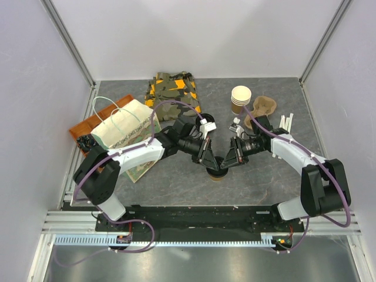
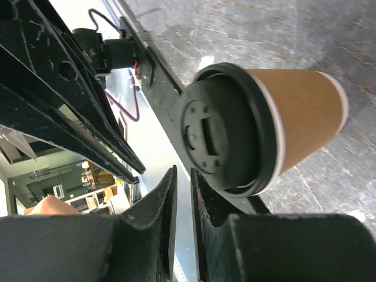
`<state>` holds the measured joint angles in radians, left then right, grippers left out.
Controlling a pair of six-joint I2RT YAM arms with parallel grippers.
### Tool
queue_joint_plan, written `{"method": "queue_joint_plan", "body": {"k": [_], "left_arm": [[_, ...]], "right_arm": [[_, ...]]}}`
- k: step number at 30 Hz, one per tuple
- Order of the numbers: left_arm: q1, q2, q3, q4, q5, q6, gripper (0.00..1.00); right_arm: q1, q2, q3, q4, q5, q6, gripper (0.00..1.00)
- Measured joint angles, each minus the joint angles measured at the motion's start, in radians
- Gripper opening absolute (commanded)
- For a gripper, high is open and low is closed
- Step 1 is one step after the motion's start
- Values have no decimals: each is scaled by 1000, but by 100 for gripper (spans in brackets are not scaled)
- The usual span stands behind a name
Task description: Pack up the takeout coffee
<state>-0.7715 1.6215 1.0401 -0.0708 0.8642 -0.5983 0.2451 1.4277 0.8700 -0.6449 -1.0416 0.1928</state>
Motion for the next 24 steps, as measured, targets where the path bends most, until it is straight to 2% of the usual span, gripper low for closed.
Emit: {"method": "queue_joint_plan", "body": {"k": [10, 15, 24], "left_arm": [[18, 103, -22, 68, -23, -38, 13], [28, 119, -33, 106, -15, -64, 8], [57, 143, -74, 202, 47, -108, 3]], "right_arm": [[1, 43, -2, -6, 33, -18, 21], [2, 45, -2, -6, 34, -18, 20], [2, 92, -1, 1, -10, -9, 18]]}}
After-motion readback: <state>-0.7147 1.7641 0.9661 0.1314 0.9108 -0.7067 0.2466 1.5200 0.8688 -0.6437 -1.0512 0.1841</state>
